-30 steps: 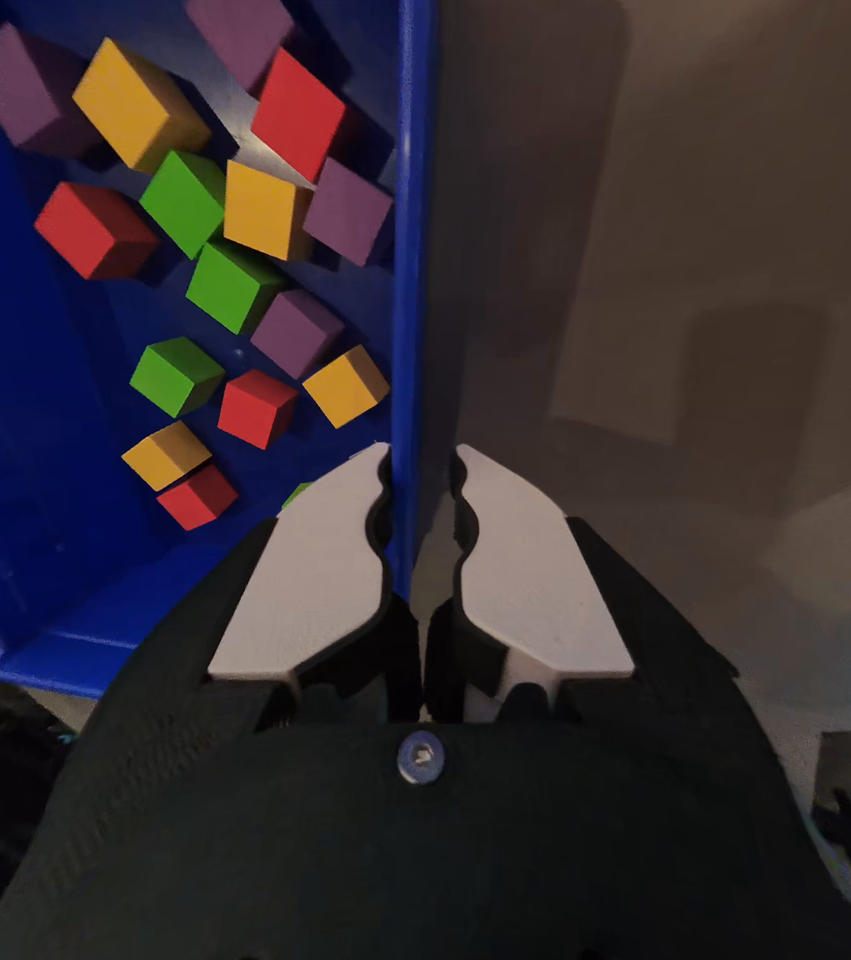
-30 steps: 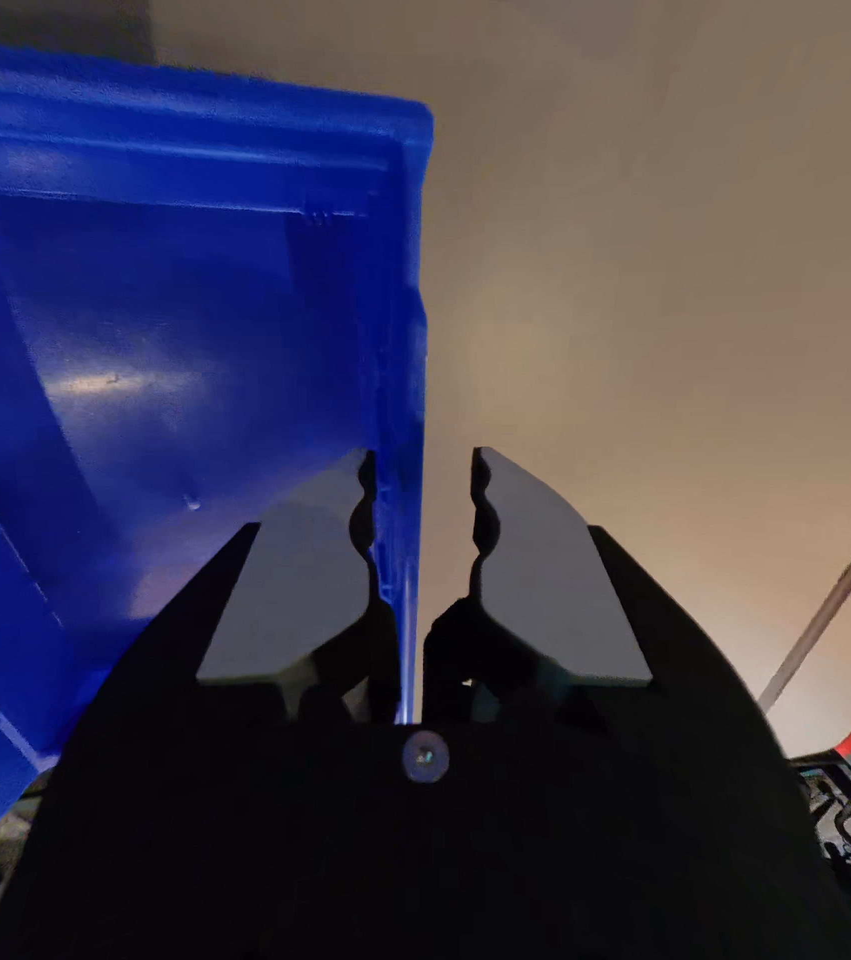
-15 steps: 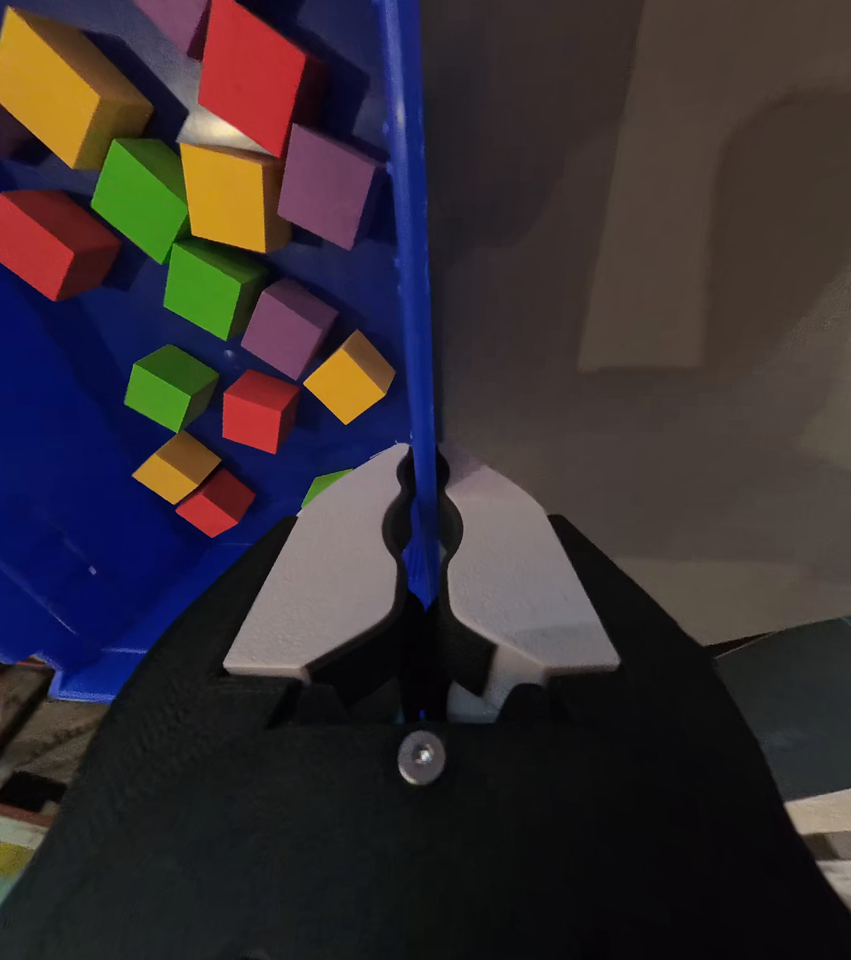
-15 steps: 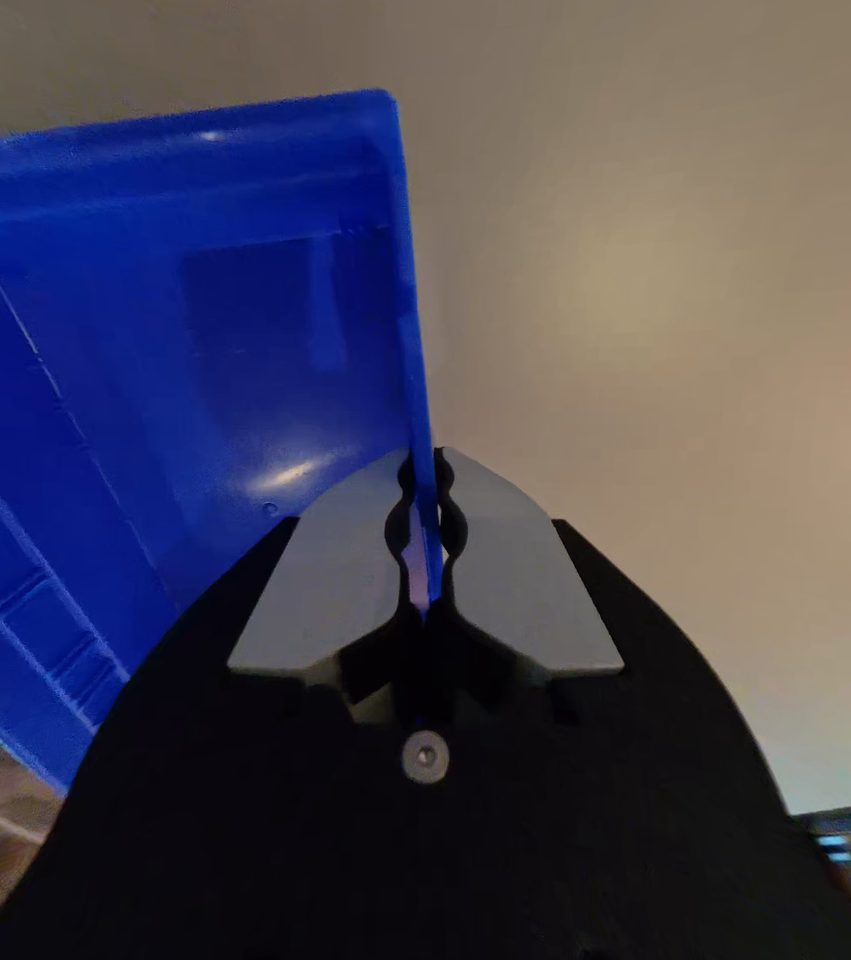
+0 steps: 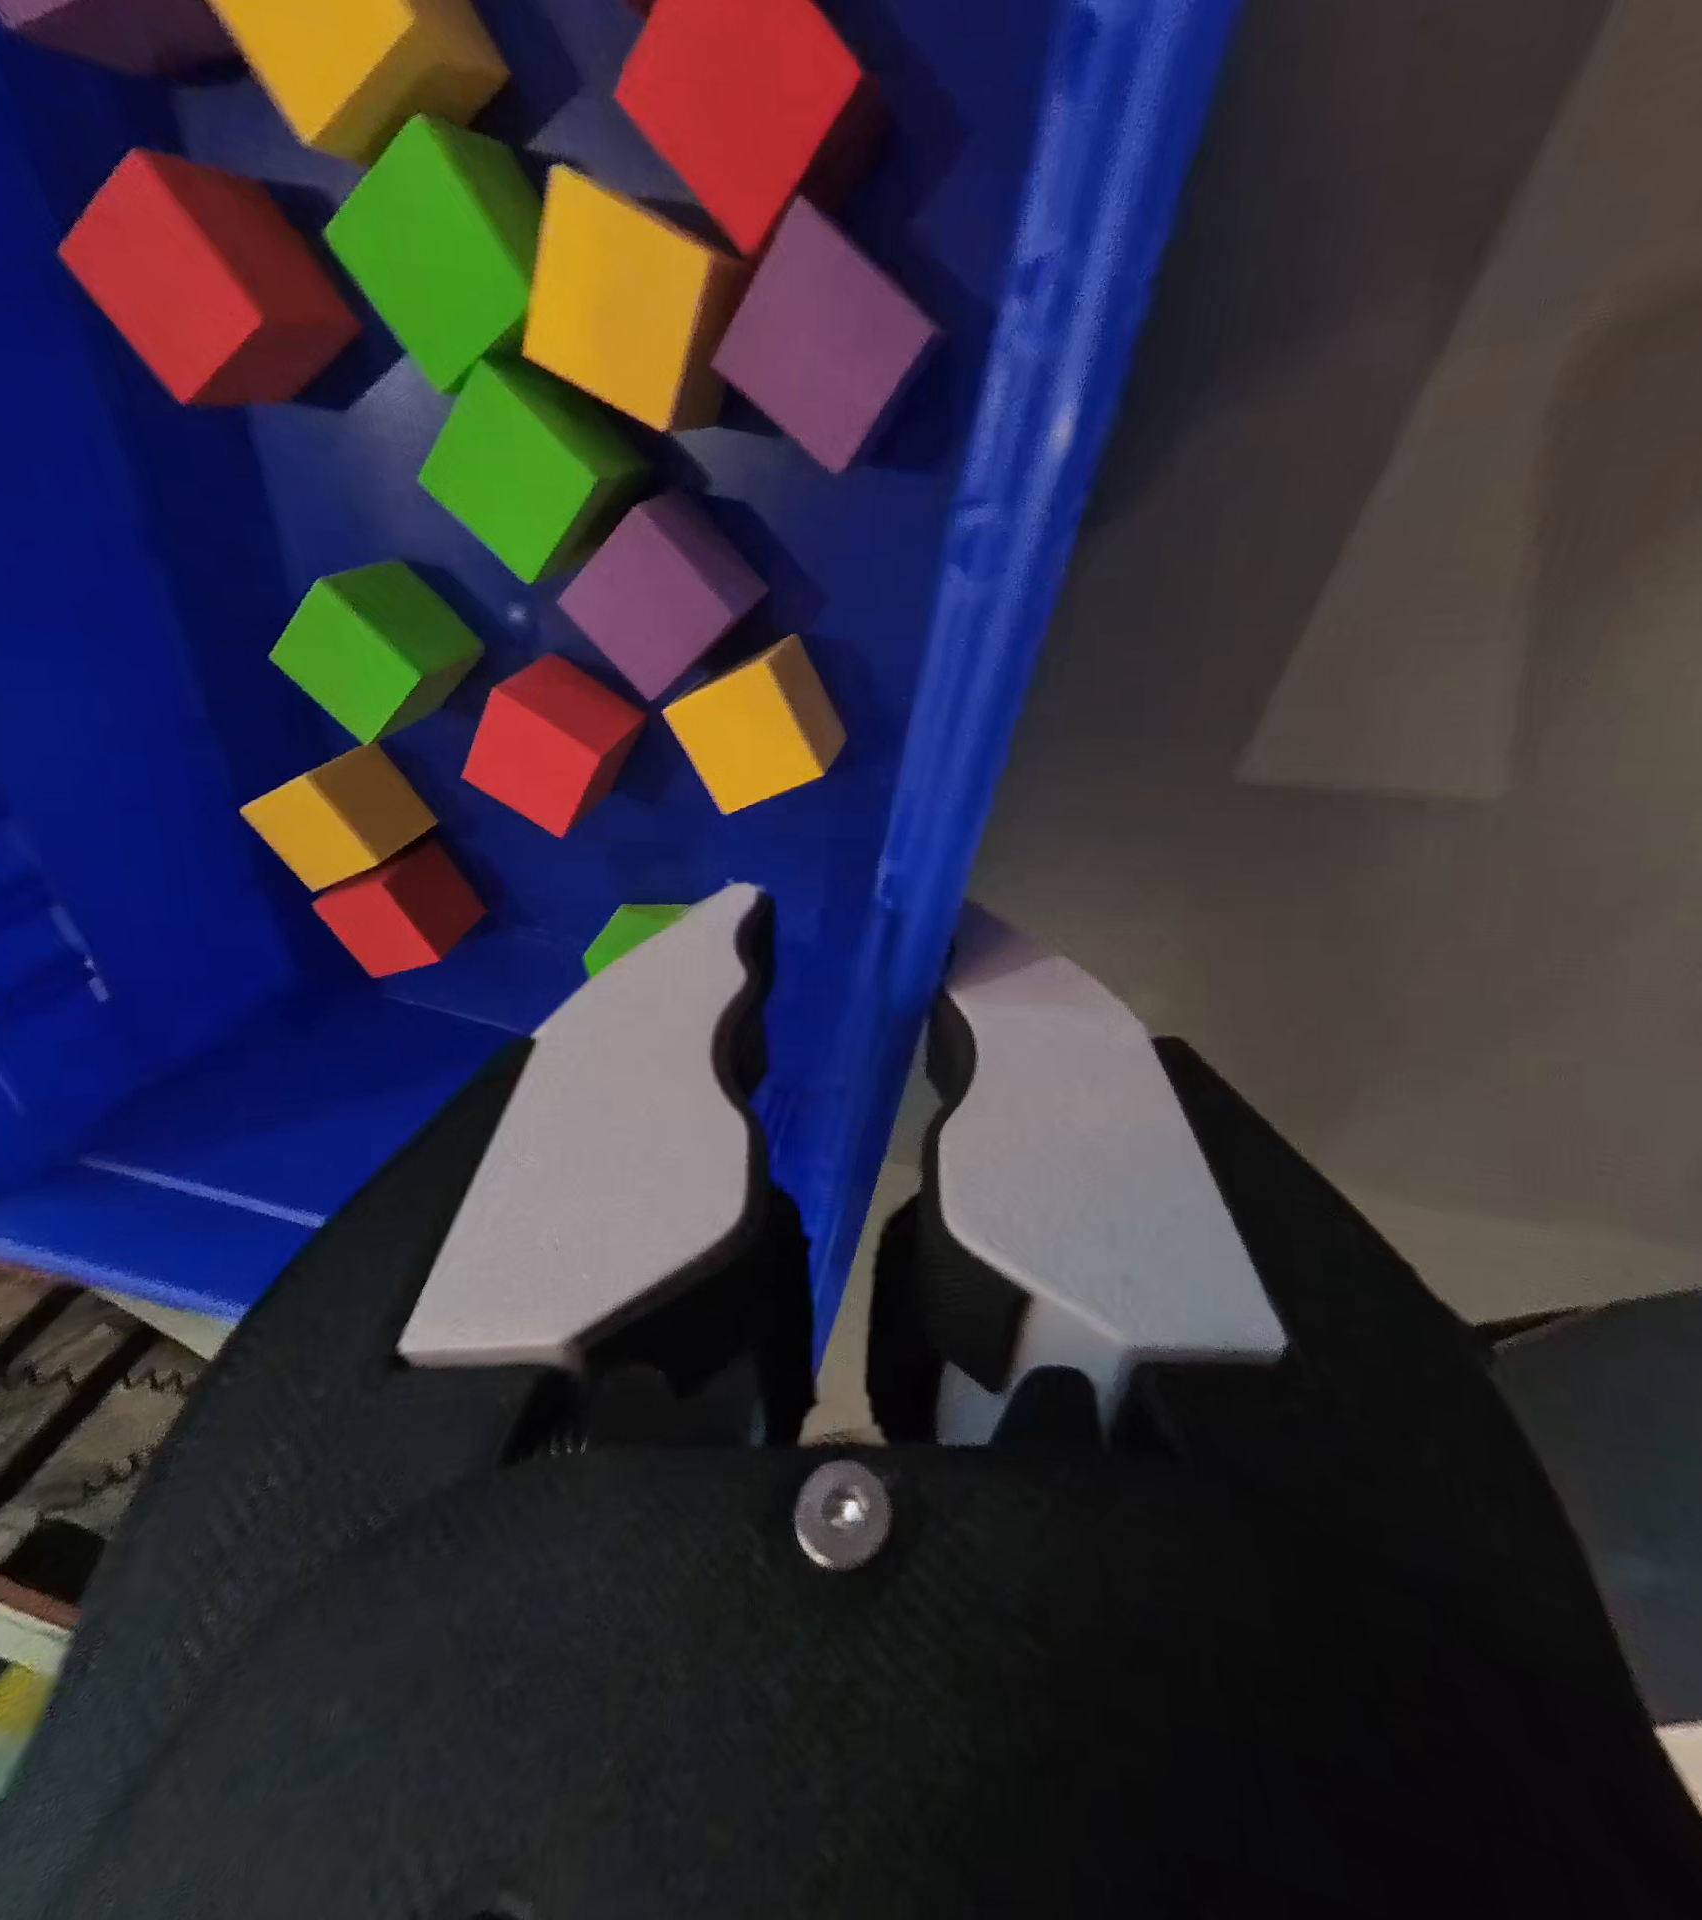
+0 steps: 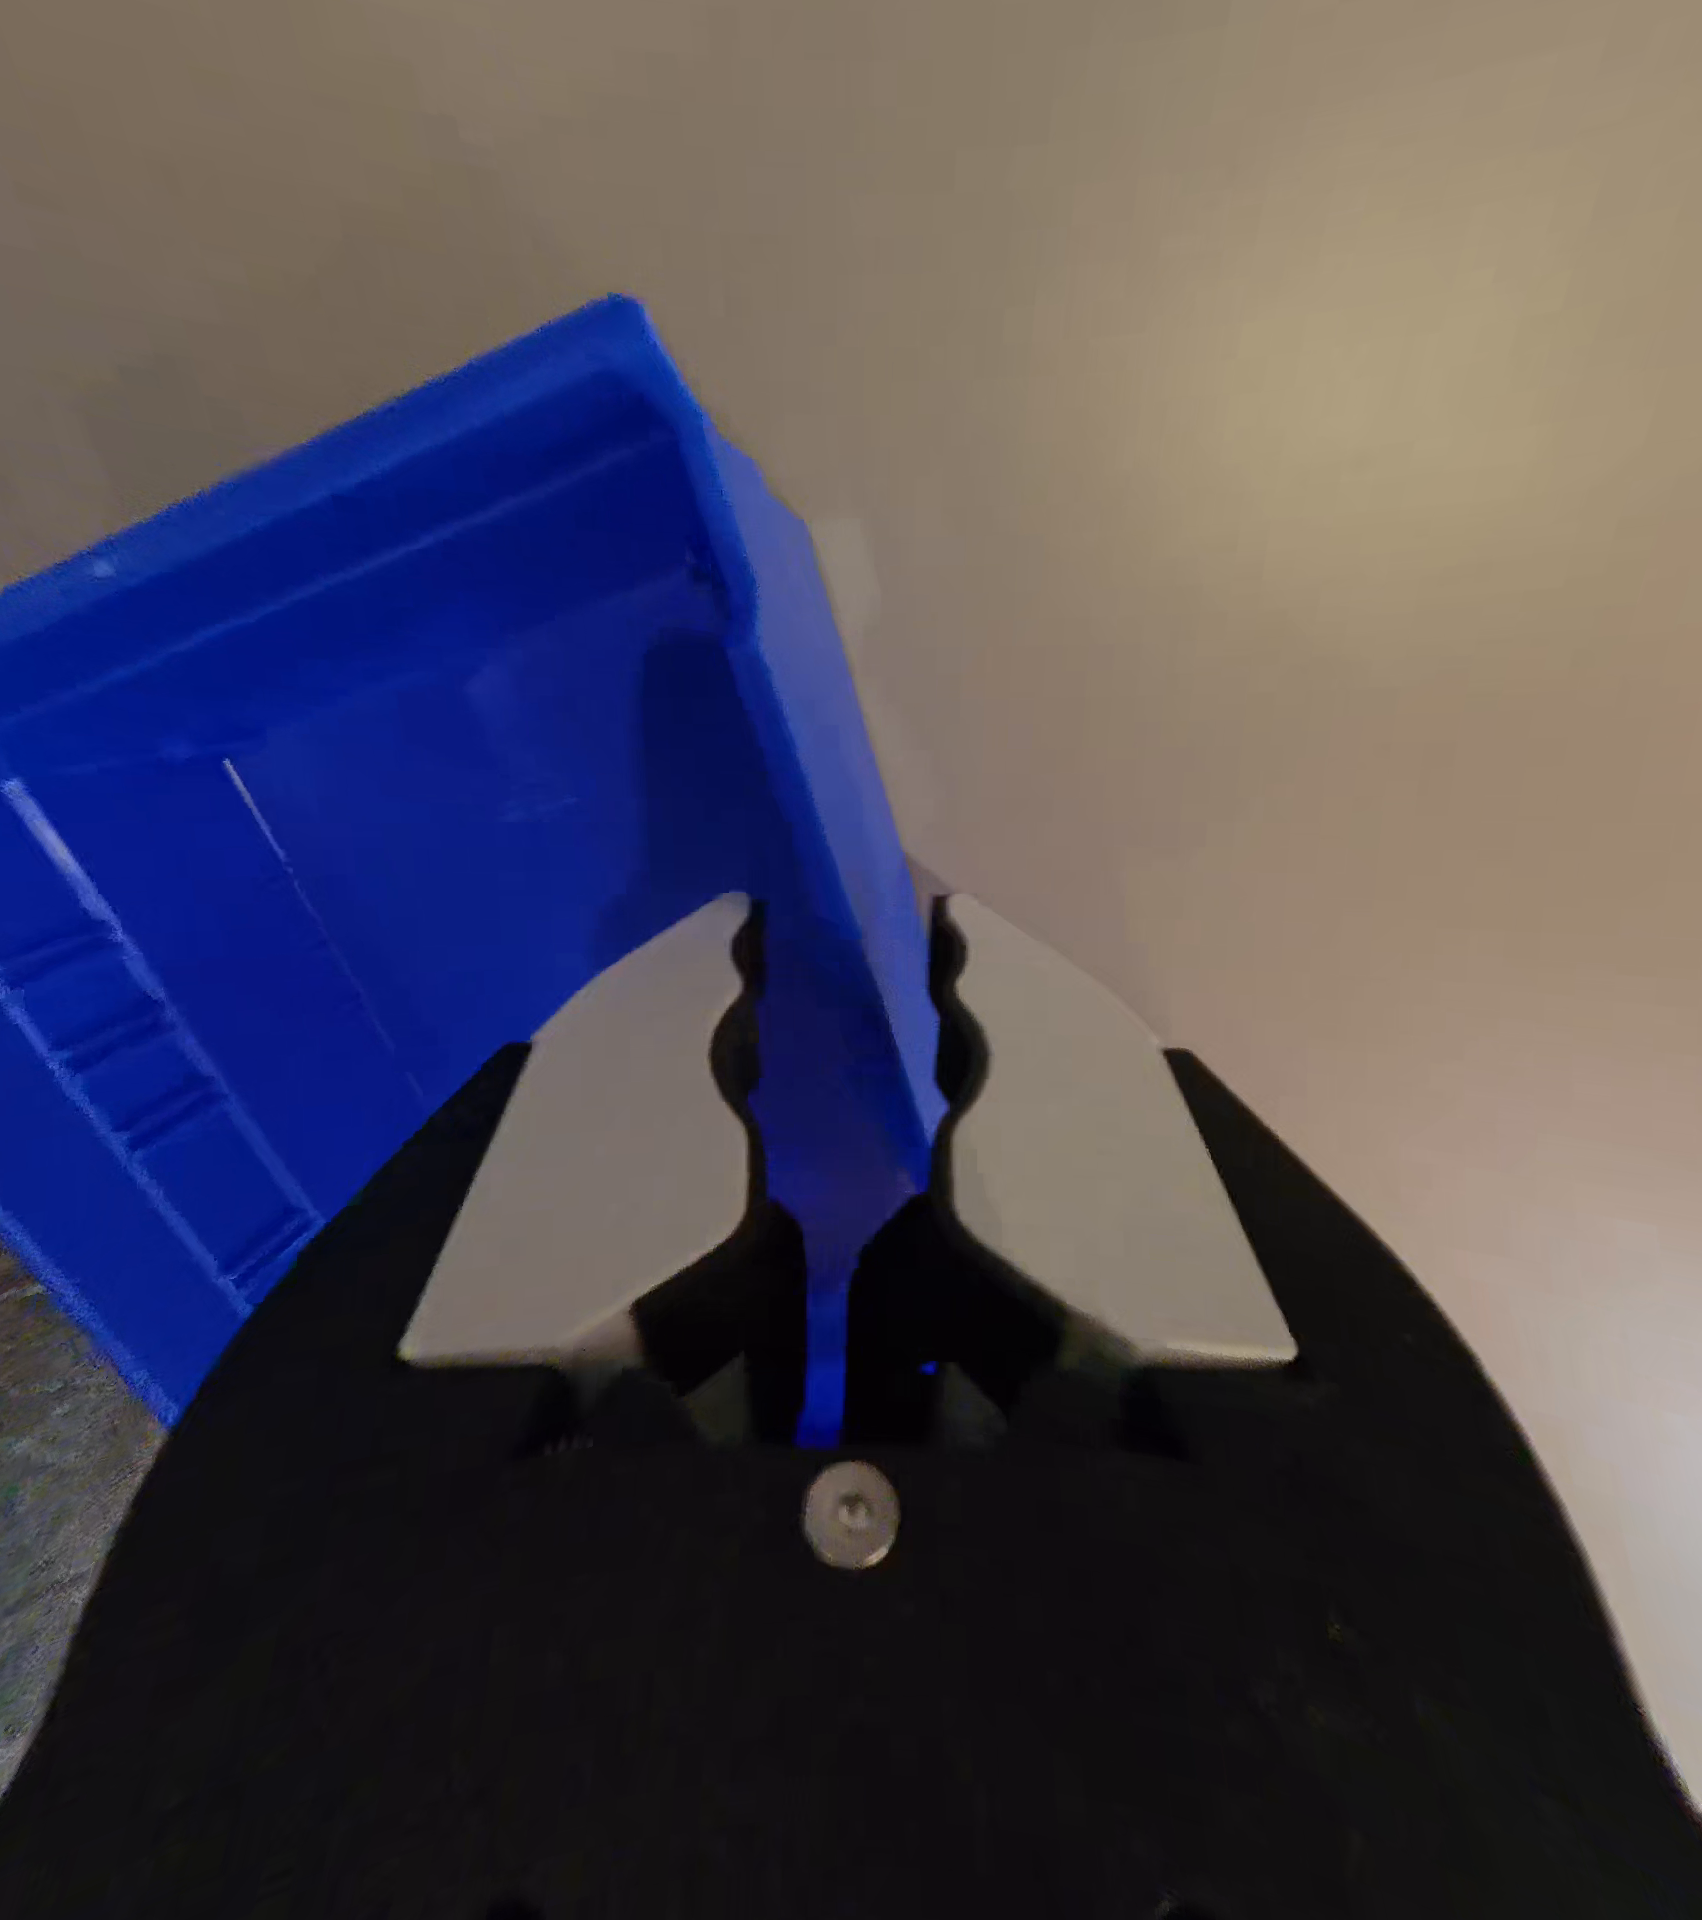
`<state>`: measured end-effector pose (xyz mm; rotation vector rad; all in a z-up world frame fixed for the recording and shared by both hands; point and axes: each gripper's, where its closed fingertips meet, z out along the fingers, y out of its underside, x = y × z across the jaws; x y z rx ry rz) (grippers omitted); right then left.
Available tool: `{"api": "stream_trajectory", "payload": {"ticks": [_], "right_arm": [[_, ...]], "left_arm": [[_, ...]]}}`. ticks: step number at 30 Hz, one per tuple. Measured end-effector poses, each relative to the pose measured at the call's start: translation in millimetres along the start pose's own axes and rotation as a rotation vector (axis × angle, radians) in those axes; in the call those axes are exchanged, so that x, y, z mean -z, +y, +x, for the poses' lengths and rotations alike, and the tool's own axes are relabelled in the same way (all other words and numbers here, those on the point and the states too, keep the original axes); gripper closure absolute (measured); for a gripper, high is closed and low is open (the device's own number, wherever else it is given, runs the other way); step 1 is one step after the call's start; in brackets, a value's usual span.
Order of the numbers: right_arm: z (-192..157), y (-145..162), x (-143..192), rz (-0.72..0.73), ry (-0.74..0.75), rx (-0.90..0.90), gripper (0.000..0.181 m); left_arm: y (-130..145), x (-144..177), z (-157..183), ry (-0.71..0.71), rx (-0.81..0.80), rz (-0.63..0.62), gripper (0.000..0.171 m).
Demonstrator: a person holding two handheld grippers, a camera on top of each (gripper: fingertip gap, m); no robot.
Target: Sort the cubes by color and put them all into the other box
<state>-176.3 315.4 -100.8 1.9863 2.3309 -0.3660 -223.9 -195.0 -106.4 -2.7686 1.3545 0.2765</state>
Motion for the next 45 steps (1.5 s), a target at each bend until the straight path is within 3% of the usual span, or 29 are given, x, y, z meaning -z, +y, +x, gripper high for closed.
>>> {"api": "stream_trajectory", "payload": {"ticks": [2,4,5,8,11,13,15,17,19,23,25,27,30,32,35,39,45], "right_arm": [[1,-2,9,0.016,0.045,0.037,0.135],[-1,-3,22,0.019,0.114,0.141,0.133],[1,-4,32,0.025,0.195,0.223,0.134],[-20,-17,61,0.088,0.402,0.621,0.136],[-71,-29,66,0.158,0.489,1.106,0.139],[-96,-34,56,0.131,0.468,1.263,0.137],[-112,-41,42,0.093,0.420,1.343,0.134],[-120,-45,26,0.041,0.366,1.413,0.133],[-118,-44,10,-0.048,0.354,1.491,0.133],[-112,-44,-14,-0.137,0.322,1.594,0.136],[-113,-48,-24,-0.135,0.299,1.614,0.140],[-113,-53,-33,-0.130,0.300,1.636,0.146],[-112,-53,-43,-0.160,0.257,1.600,0.154],[-113,-60,-44,-0.130,0.268,1.583,0.158],[-111,-66,-44,-0.124,0.271,1.530,0.158],[-103,-72,-43,-0.119,0.302,1.477,0.157],[-84,-75,-40,-0.141,0.325,1.372,0.157]], "left_arm": [[2,5,-8,-0.036,0.079,0.017,0.123],[1,11,-10,-0.056,0.158,0.050,0.117],[1,16,-12,-0.074,0.203,0.069,0.106],[-1,37,-19,-0.135,0.386,0.163,0.080],[6,70,-32,-0.235,0.626,0.292,0.068],[29,93,-44,-0.351,0.898,0.328,0.072],[52,106,-40,-0.419,1.276,0.333,0.084],[46,101,-23,-0.353,1.611,0.433,0.084],[33,90,-8,-0.314,1.772,0.490,0.087],[23,72,8,-0.328,2.015,0.619,0.115],[27,64,14,-0.375,2.098,0.587,0.116],[31,53,19,-0.392,2.174,0.519,0.102],[21,31,16,-0.286,2.256,0.450,0.078],[20,20,10,-0.256,2.290,0.418,0.078],[14,6,1,-0.171,2.324,0.447,0.093],[9,-2,-6,-0.103,2.326,0.502,0.128],[22,-5,0,-0.085,2.259,0.318,0.145]]}}
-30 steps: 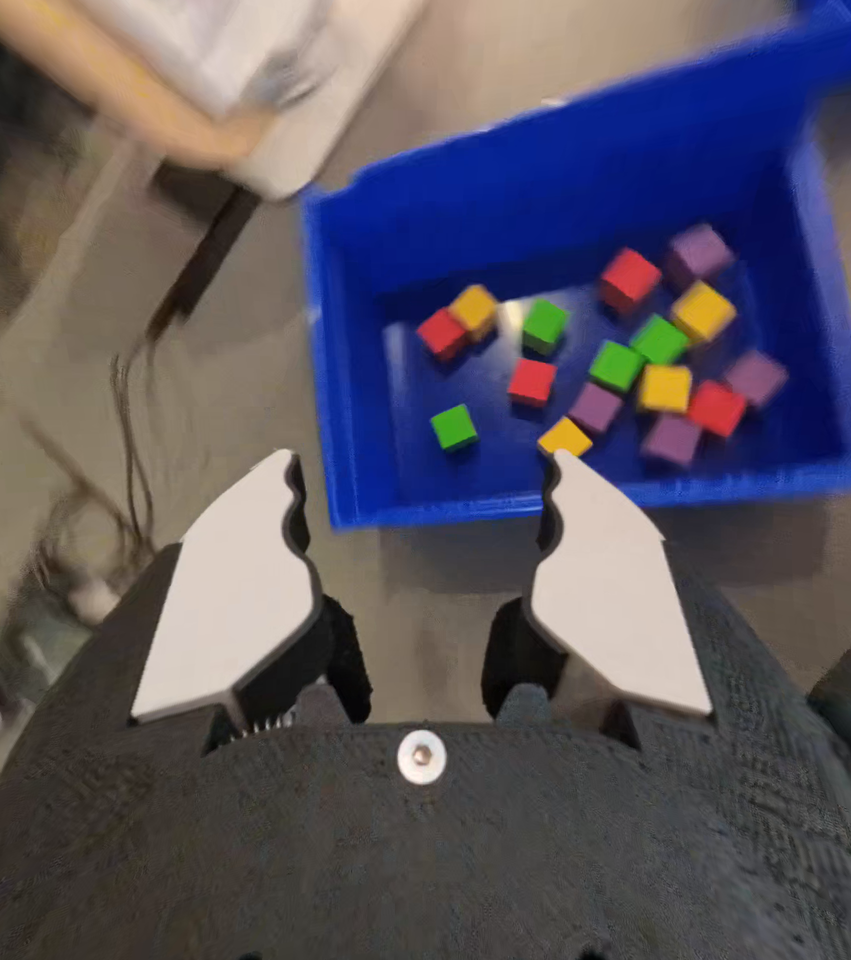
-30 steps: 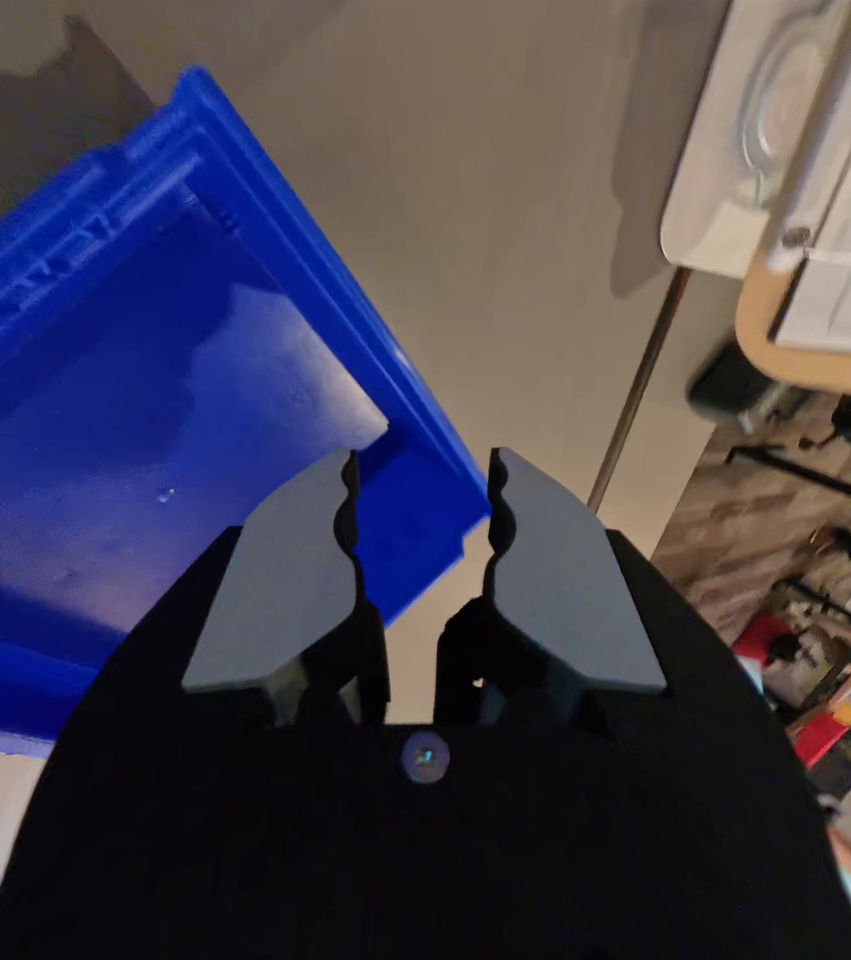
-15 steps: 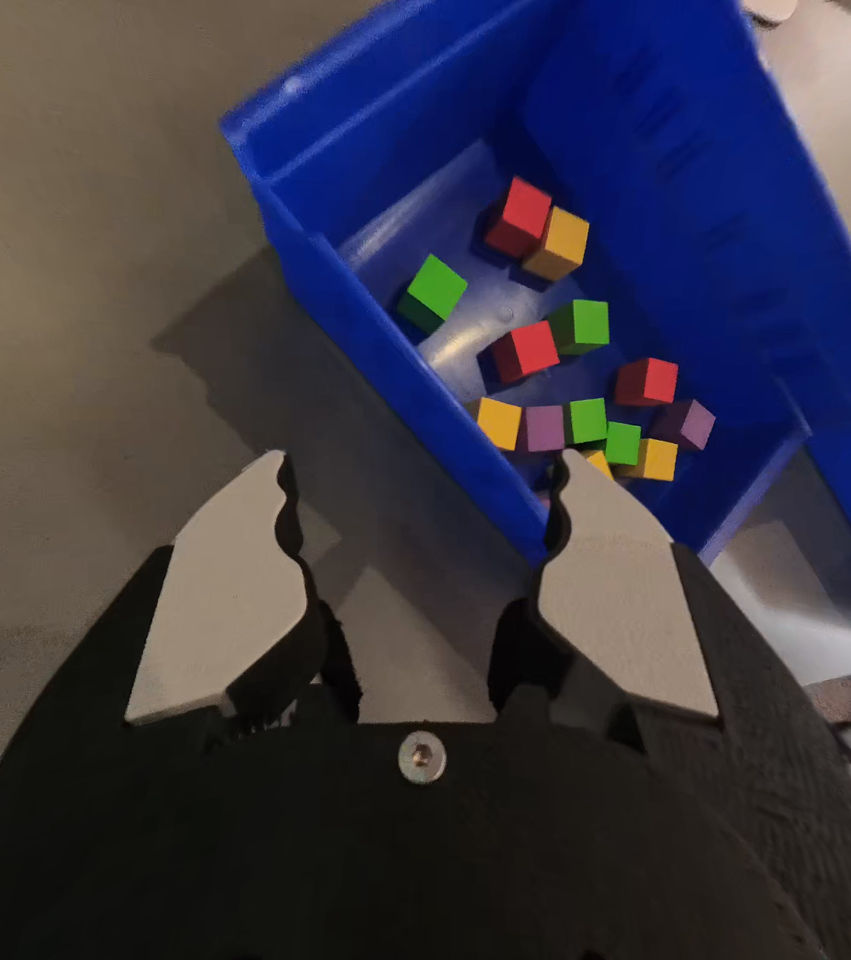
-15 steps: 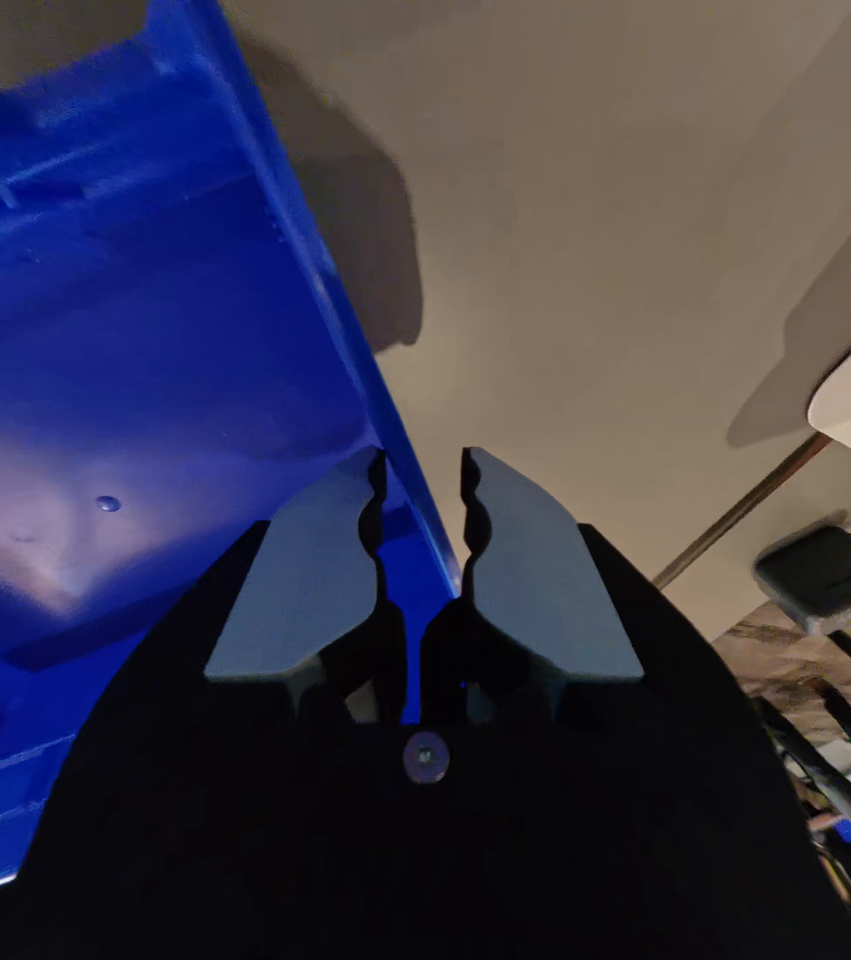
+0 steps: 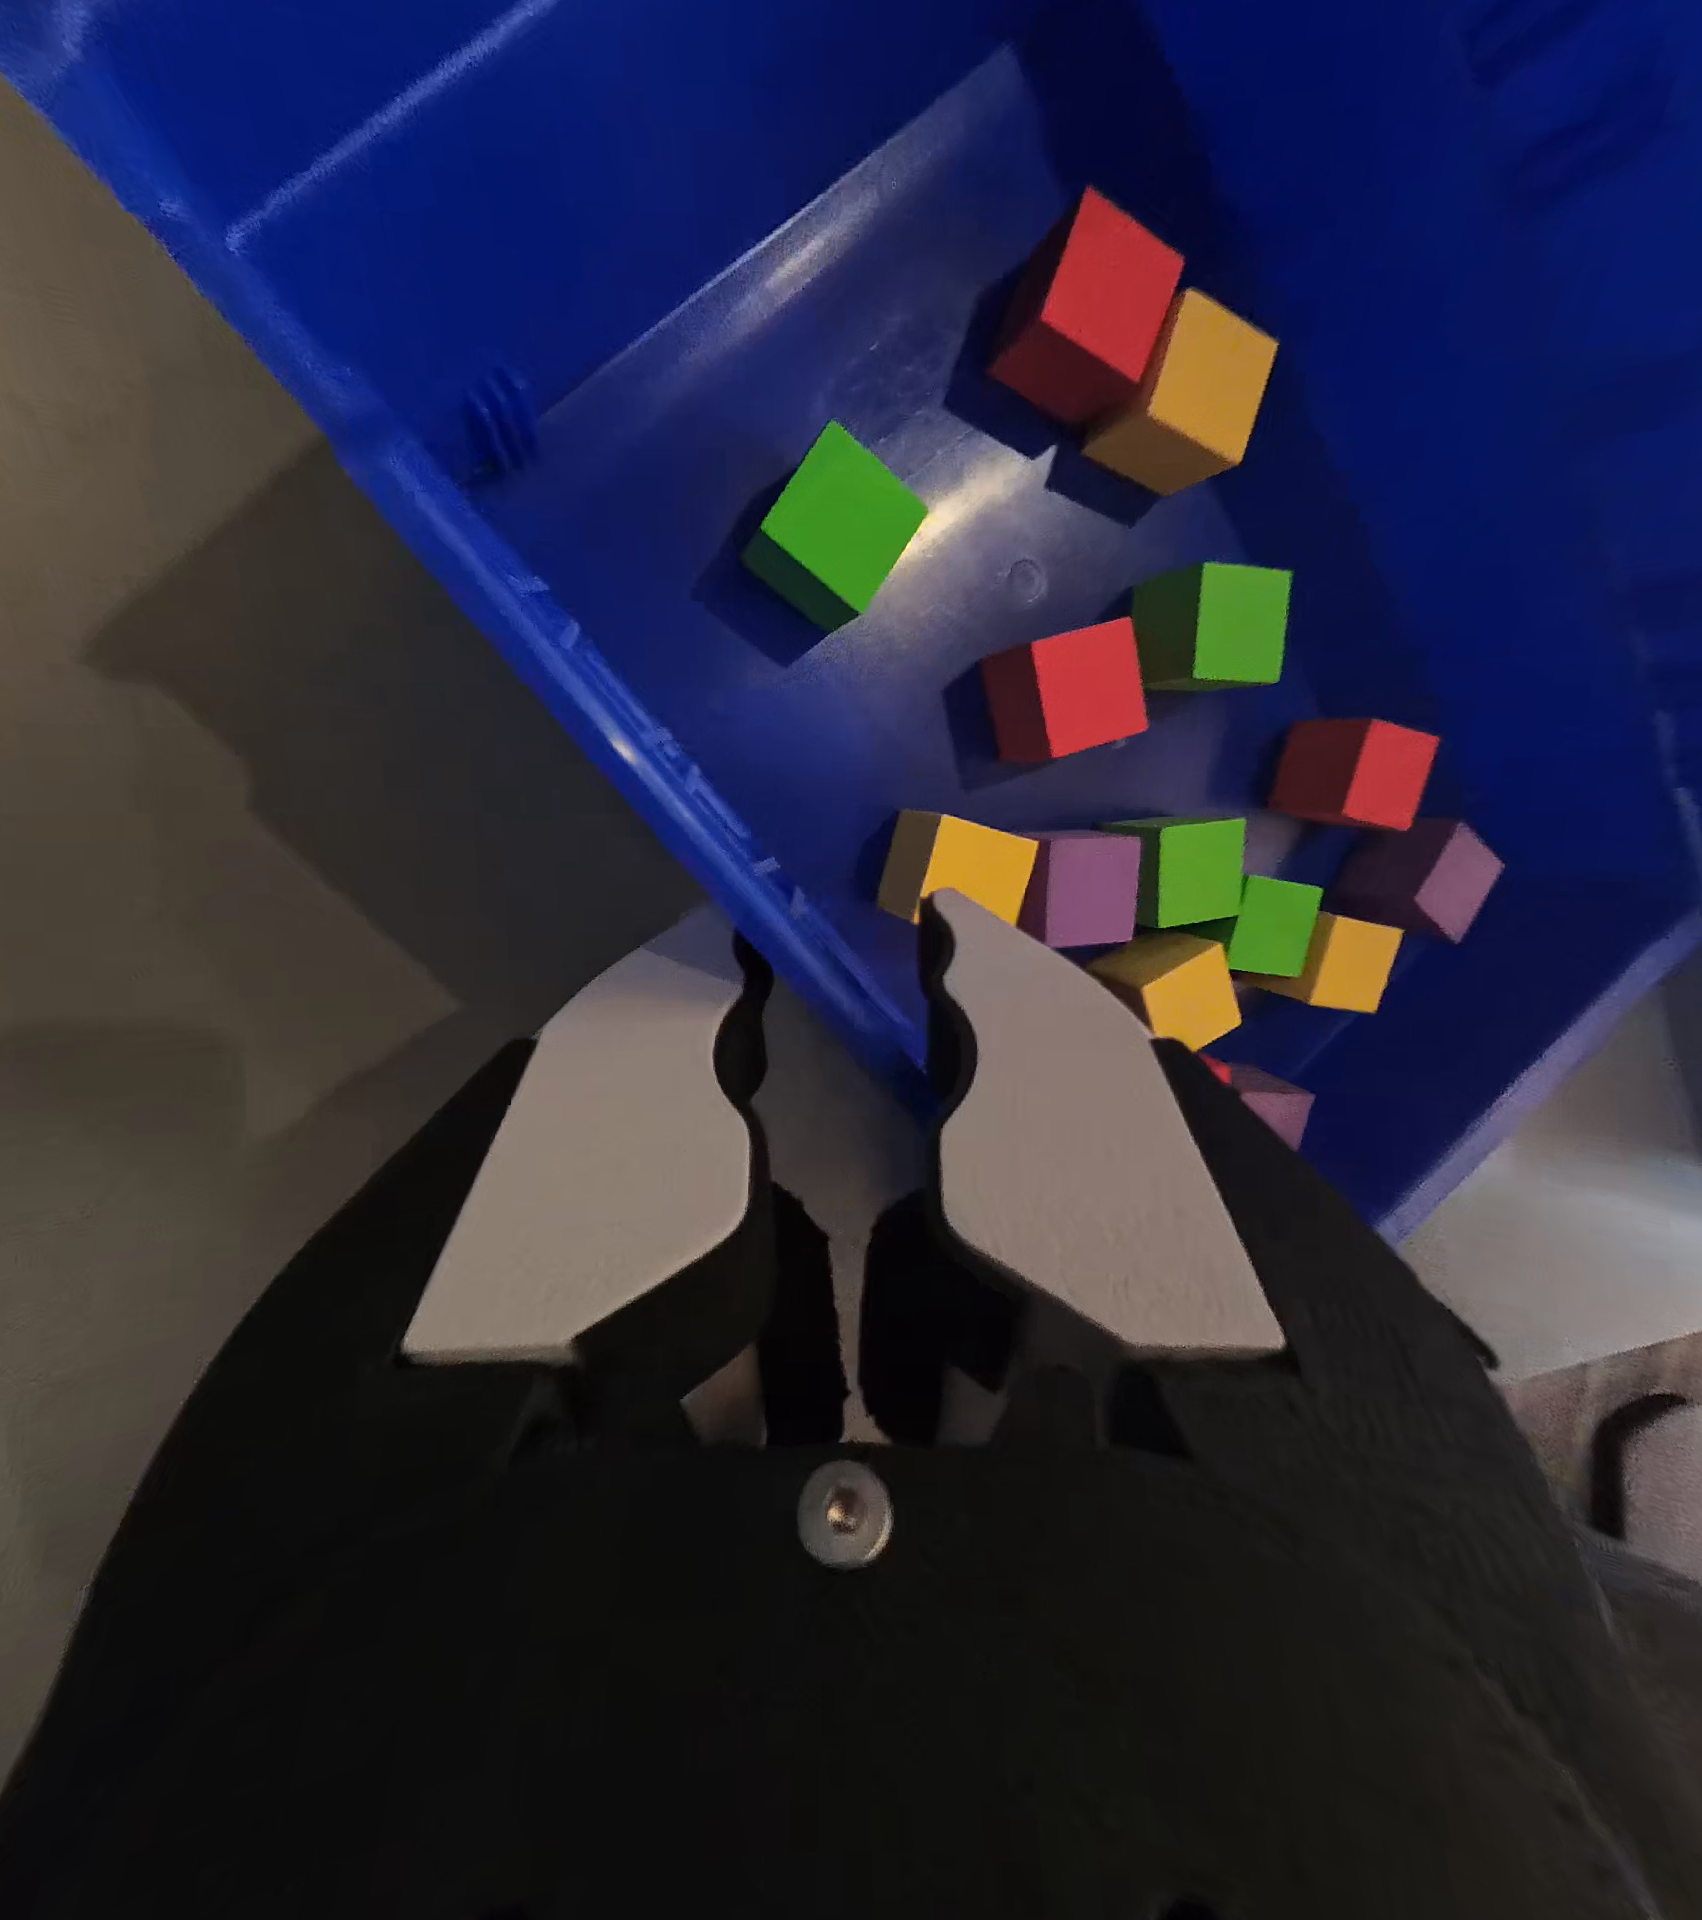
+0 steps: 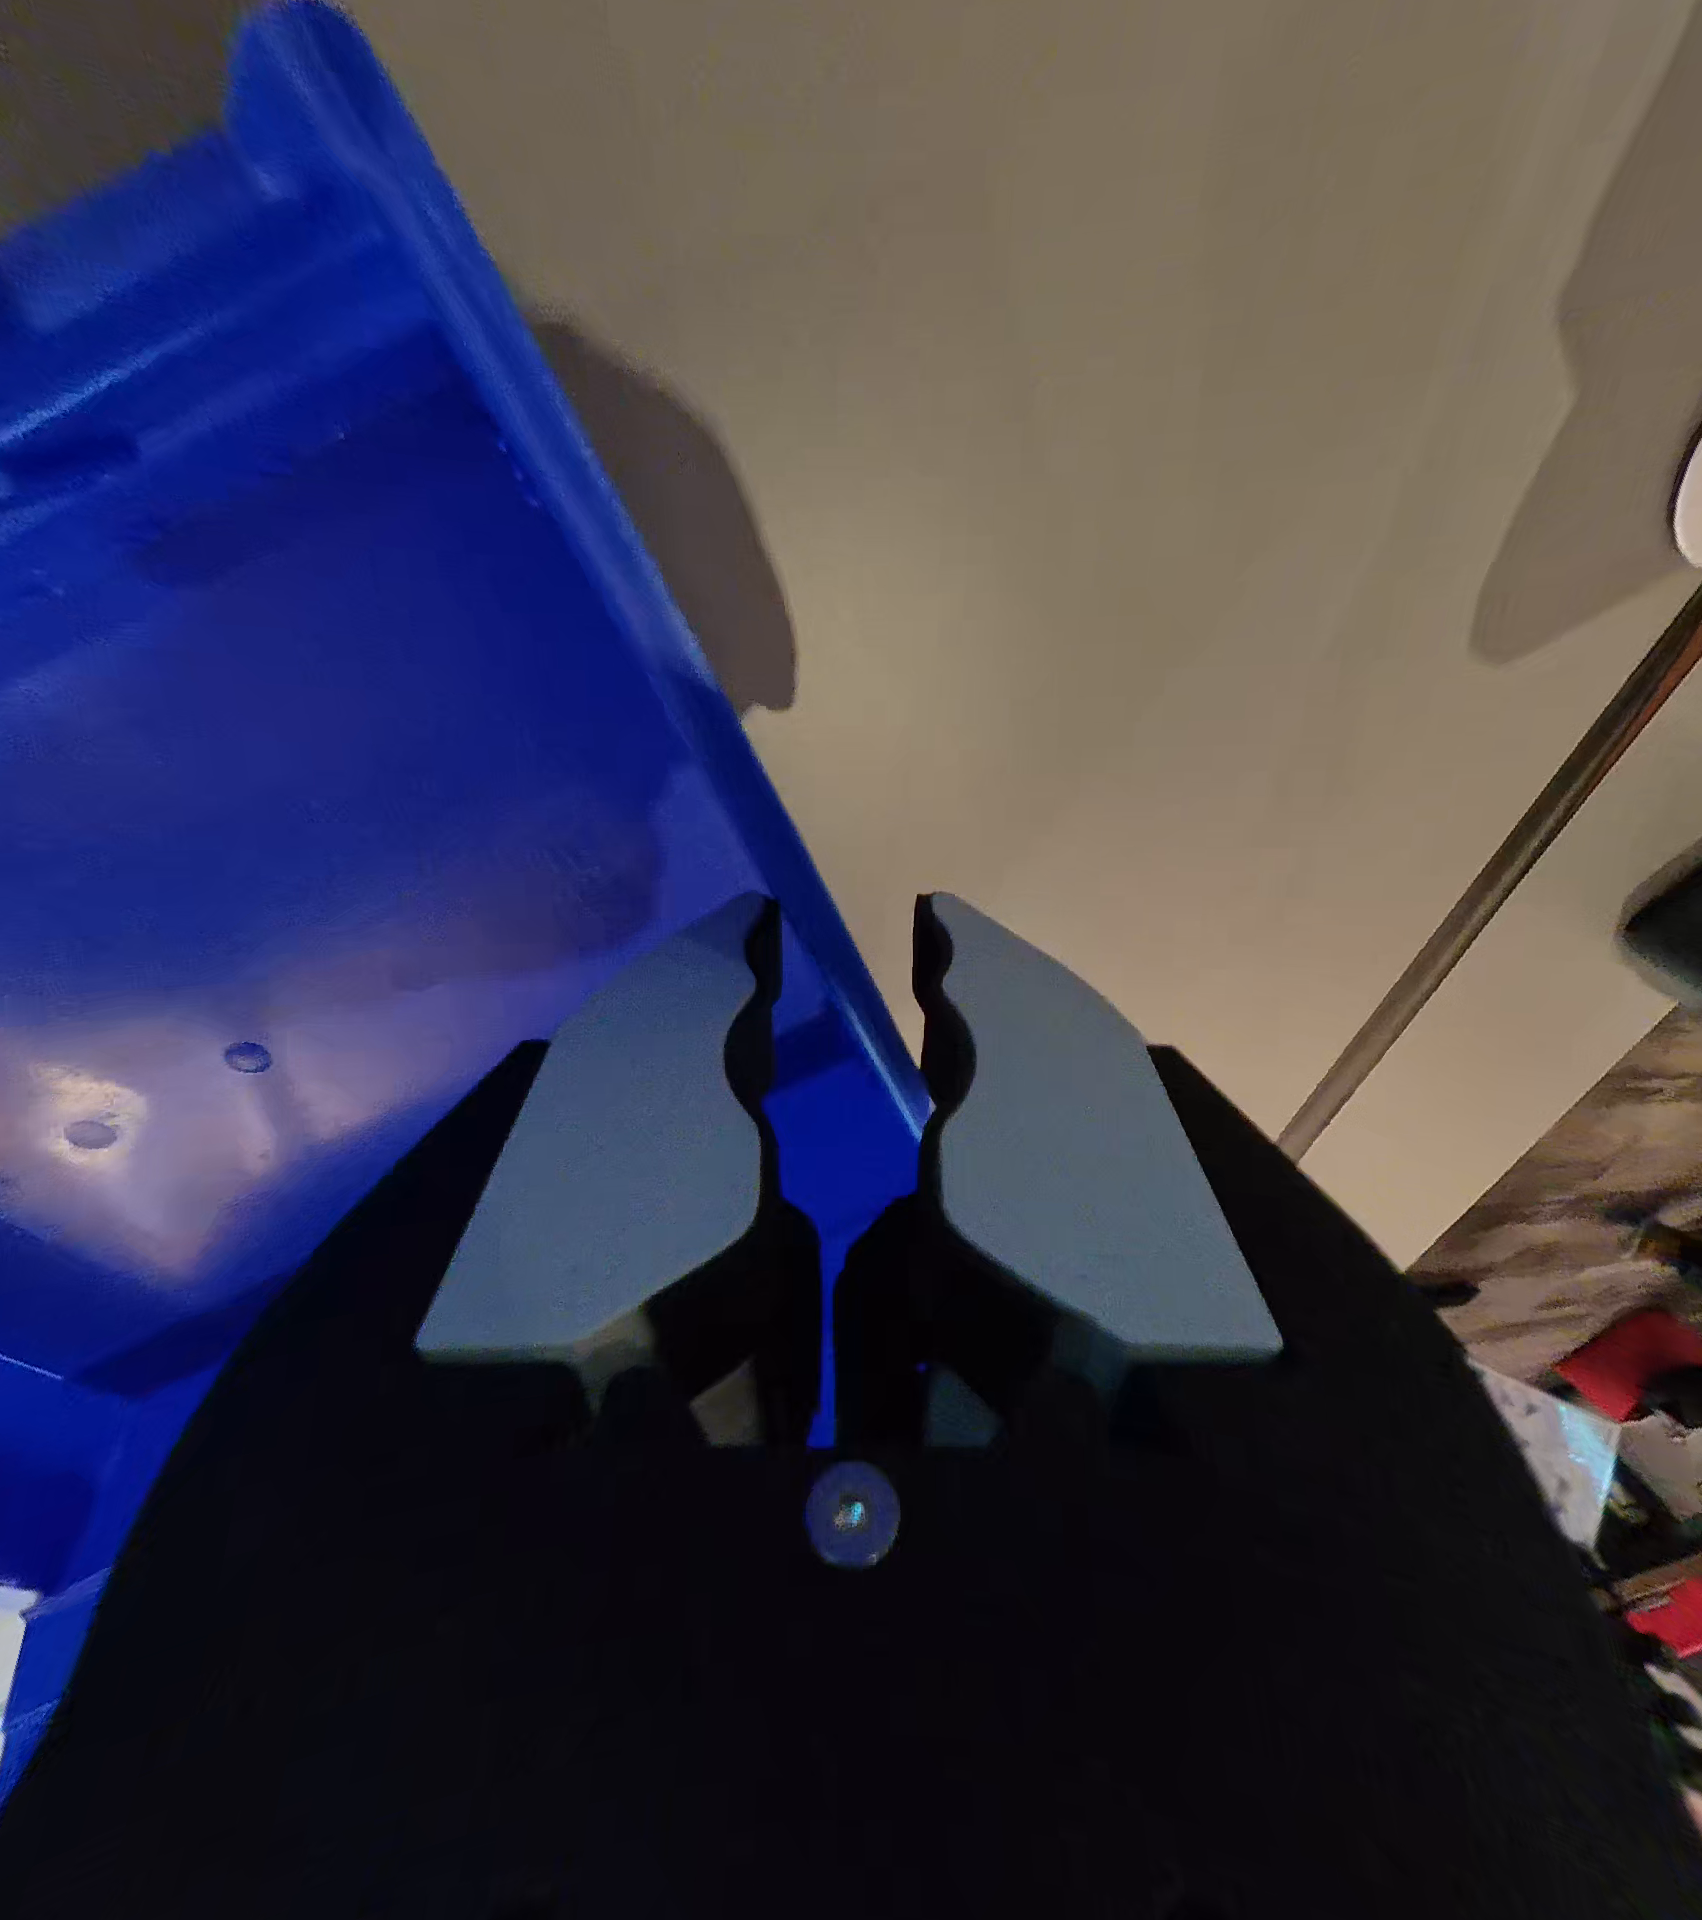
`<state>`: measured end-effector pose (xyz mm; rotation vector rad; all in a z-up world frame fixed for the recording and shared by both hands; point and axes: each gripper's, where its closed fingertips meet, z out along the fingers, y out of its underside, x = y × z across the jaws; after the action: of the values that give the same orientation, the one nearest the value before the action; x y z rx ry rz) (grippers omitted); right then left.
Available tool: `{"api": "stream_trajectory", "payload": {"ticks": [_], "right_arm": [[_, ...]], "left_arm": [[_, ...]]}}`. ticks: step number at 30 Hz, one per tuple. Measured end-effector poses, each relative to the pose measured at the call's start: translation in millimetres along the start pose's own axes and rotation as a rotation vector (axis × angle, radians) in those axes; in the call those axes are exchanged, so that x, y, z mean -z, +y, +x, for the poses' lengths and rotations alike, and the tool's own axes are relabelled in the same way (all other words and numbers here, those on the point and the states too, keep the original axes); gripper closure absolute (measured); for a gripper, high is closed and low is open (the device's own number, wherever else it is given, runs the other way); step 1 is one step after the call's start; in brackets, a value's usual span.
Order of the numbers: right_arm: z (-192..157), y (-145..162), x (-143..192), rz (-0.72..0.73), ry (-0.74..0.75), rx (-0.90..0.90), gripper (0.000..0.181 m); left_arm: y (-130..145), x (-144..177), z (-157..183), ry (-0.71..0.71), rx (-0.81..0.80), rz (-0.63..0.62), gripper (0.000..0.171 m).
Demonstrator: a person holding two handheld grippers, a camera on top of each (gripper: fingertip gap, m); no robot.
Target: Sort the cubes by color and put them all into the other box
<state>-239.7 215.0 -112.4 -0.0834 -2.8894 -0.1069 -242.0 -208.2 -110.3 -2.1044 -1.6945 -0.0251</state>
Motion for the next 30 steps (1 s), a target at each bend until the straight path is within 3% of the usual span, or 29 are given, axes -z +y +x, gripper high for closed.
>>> {"api": "stream_trajectory", "payload": {"ticks": [6,10,16,21,30], "right_arm": [[1,9,-1,-0.006,-0.006,-0.094,0.156],[3,14,-2,-0.043,-0.053,-0.185,0.158],[17,24,-6,-0.093,-0.090,-0.305,0.158],[30,34,-10,-0.127,-0.130,-0.443,0.159],[48,56,-16,-0.142,-0.207,-0.755,0.158]], "left_arm": [[-8,4,-24,-0.075,-0.105,-0.103,0.153],[-12,6,-39,-0.135,-0.263,-0.208,0.156],[-25,6,-54,-0.115,-0.402,-0.281,0.159],[-32,4,-55,-0.058,-0.489,-0.292,0.160],[-61,-8,-46,-0.038,-0.461,-0.246,0.164]]}}
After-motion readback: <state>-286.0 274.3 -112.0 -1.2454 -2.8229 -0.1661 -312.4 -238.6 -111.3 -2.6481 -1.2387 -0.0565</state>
